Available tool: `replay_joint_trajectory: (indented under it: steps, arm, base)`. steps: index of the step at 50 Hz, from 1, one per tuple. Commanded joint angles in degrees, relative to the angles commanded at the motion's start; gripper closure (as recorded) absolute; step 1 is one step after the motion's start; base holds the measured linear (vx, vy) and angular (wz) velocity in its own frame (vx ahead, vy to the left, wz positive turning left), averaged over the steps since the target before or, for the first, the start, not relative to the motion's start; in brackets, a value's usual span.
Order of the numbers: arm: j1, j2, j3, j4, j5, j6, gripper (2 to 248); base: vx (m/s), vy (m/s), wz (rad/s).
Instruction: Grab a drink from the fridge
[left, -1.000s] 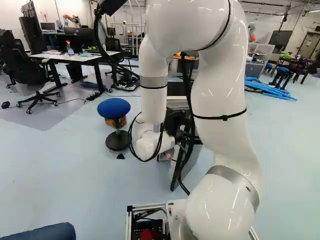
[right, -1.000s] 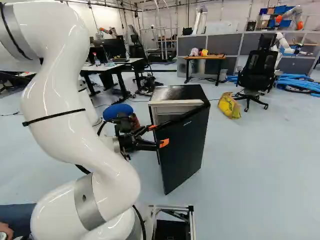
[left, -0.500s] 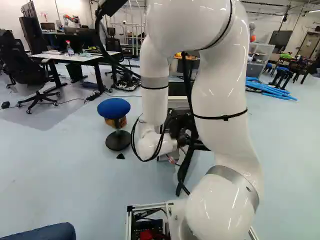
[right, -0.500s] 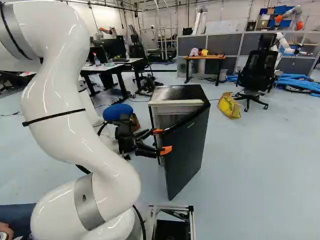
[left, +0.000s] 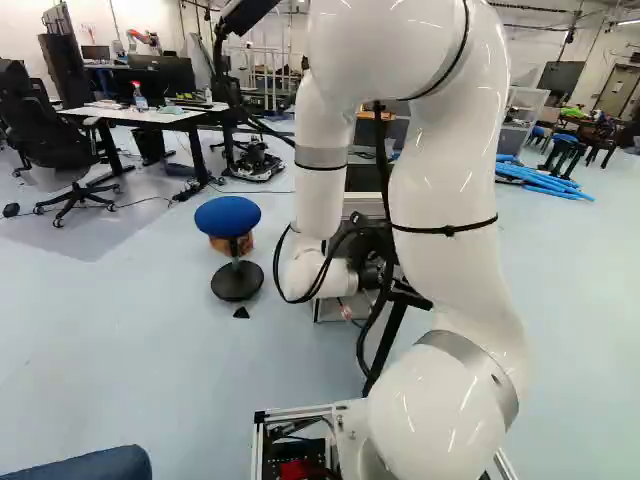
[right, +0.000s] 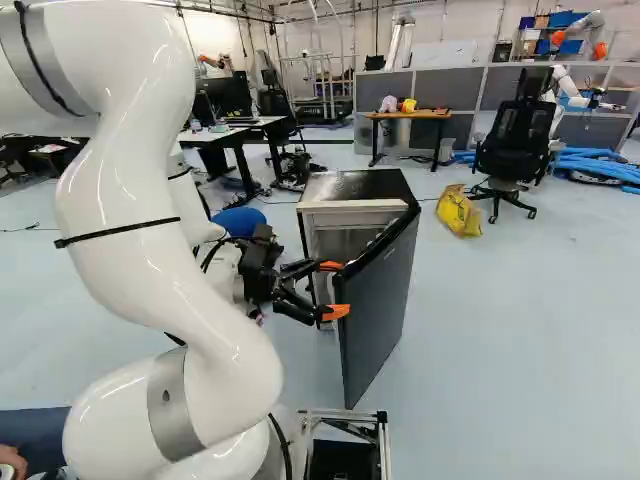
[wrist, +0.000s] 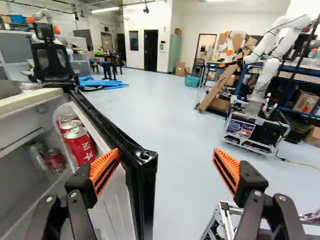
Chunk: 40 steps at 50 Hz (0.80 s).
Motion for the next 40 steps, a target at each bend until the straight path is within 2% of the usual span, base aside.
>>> replay_joint_trajectory:
  steps: [22,40]
  arm:
    - [-7.6,-0.2,-4.4,4.7,-0.2,0.0,3]
    - [-13.6,-0.5,-8.1,7.7,-2.5,0.0,3]
  base:
    - [0.000,0.000,0.000]
    - [0.000,0.000,0.000]
